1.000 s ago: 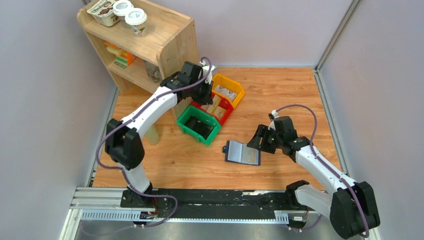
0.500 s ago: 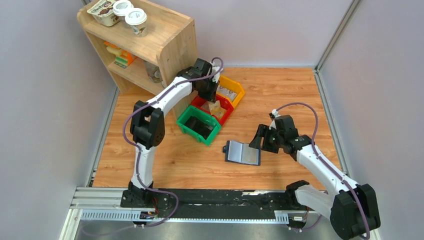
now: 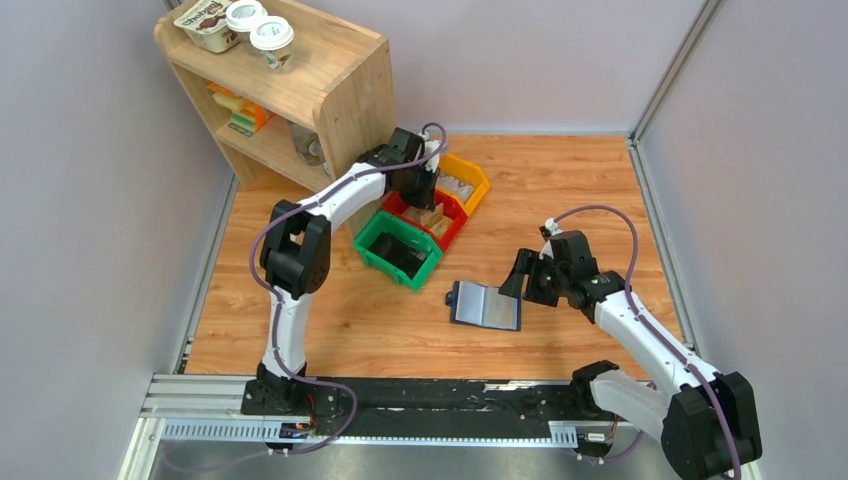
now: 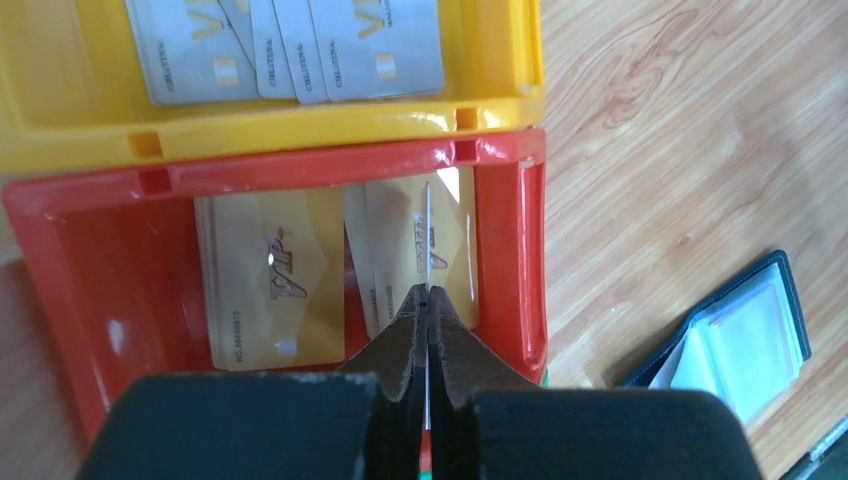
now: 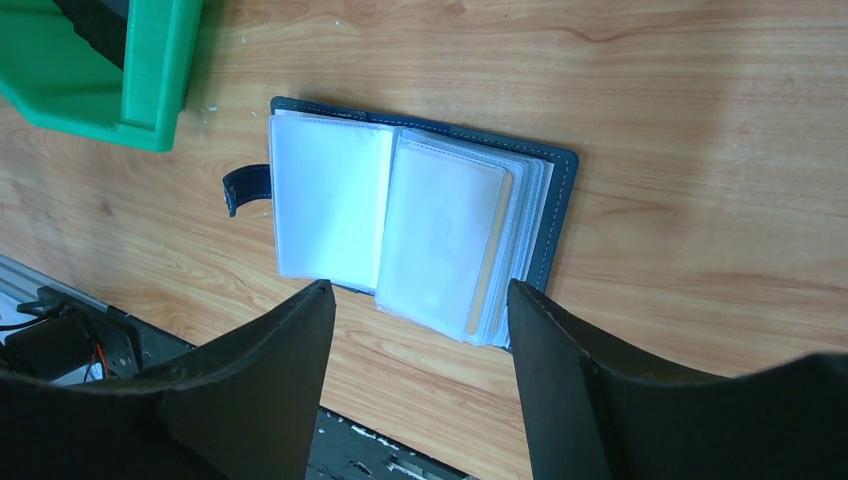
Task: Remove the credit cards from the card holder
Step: Place the credit card in the storage box, then remove the credit card from the card holder.
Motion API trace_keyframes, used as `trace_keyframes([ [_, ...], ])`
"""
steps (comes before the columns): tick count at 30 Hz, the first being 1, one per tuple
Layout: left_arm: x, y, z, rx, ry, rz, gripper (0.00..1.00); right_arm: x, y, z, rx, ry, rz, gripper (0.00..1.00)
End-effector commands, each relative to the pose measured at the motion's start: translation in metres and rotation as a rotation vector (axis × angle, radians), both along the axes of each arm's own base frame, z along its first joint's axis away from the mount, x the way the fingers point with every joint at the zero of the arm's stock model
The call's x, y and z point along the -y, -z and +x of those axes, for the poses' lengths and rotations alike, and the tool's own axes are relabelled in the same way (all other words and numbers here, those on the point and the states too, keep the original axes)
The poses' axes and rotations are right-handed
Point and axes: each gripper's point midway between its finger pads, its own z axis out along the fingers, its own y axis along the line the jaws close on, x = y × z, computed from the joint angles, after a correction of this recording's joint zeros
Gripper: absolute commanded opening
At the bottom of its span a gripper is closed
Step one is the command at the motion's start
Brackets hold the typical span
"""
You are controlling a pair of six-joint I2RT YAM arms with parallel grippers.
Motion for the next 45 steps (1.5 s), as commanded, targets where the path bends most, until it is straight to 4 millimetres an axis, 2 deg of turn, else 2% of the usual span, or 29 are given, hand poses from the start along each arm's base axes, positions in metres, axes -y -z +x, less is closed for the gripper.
trace_keyframes([
  [1, 0.007, -0.035, 0.008, 0.086, -0.052, -0.108, 0.0, 0.0, -0.007, 0.006, 0.03, 0.012, 0.01, 0.66],
  [5, 0.013, -0.023, 0.005, 0.047, -0.08, -0.141, 0.0, -0.002, -0.005, 0.005, 0.024, 0.008, 0.015, 0.66],
  [11, 0.01, -0.009, 0.003, 0.008, -0.148, -0.153, 0.0, 0.001, -0.004, 0.002, 0.022, 0.015, 0.011, 0.66],
  [12, 0.007, -0.01, 0.004, 0.013, -0.166, -0.144, 0.03, 0.001, -0.004, 0.001, 0.023, 0.013, 0.01, 0.66],
  [14, 0.003, -0.015, 0.004, 0.027, -0.185, -0.136, 0.15, 0.001, -0.003, 0.0, 0.018, 0.019, 0.012, 0.66],
  [15, 0.0, -0.016, 0.004, 0.029, -0.192, -0.131, 0.25, 0.001, -0.002, 0.0, 0.019, 0.021, 0.017, 0.66],
  [18, -0.005, -0.032, 0.002, 0.064, -0.2, -0.13, 0.43, 0.0, -0.002, -0.002, 0.016, 0.029, 0.028, 0.66],
  [21, -0.008, -0.044, -0.005, 0.071, -0.203, -0.137, 0.52, -0.002, -0.001, -0.003, 0.01, 0.035, 0.045, 0.66],
  [22, -0.008, -0.055, -0.008, 0.078, -0.208, -0.154, 0.55, -0.002, 0.0, -0.004, 0.007, 0.037, 0.05, 0.66],
  [24, -0.005, -0.067, -0.018, 0.076, -0.208, -0.176, 0.57, -0.003, 0.001, -0.004, 0.006, 0.042, 0.061, 0.66],
  [25, -0.001, -0.067, -0.027, 0.066, -0.199, -0.176, 0.57, -0.004, 0.001, -0.004, 0.004, 0.042, 0.065, 0.66],
  [26, 0.001, -0.078, -0.033, 0.072, -0.198, -0.195, 0.57, -0.004, 0.002, -0.005, 0.001, 0.043, 0.066, 0.65],
  [27, 0.009, -0.075, -0.046, 0.057, -0.176, -0.193, 0.57, -0.004, 0.003, -0.004, 0.0, 0.048, 0.066, 0.65],
  [28, 0.012, -0.084, -0.053, 0.065, -0.169, -0.205, 0.56, -0.004, 0.004, -0.005, -0.001, 0.049, 0.064, 0.65],
  [32, 0.045, -0.078, -0.112, 0.014, -0.074, -0.214, 0.51, -0.006, 0.008, -0.004, -0.014, 0.054, 0.074, 0.6],
  [34, 0.055, -0.06, -0.143, -0.048, -0.03, -0.203, 0.5, -0.007, 0.01, -0.004, -0.021, 0.059, 0.083, 0.57],
  [36, 0.064, -0.051, -0.164, -0.082, 0.004, -0.202, 0.48, -0.009, 0.011, -0.003, -0.024, 0.065, 0.088, 0.55],
  [38, 0.066, -0.029, -0.186, -0.134, 0.026, -0.177, 0.45, -0.011, 0.013, -0.002, -0.03, 0.068, 0.094, 0.53],
  [42, 0.072, -0.003, -0.213, -0.196, 0.07, -0.146, 0.45, -0.017, 0.018, -0.001, -0.043, 0.07, 0.108, 0.51],
  [45, 0.069, 0.017, -0.221, -0.22, 0.071, -0.095, 0.45, -0.02, 0.021, 0.002, -0.05, 0.072, 0.108, 0.5],
])
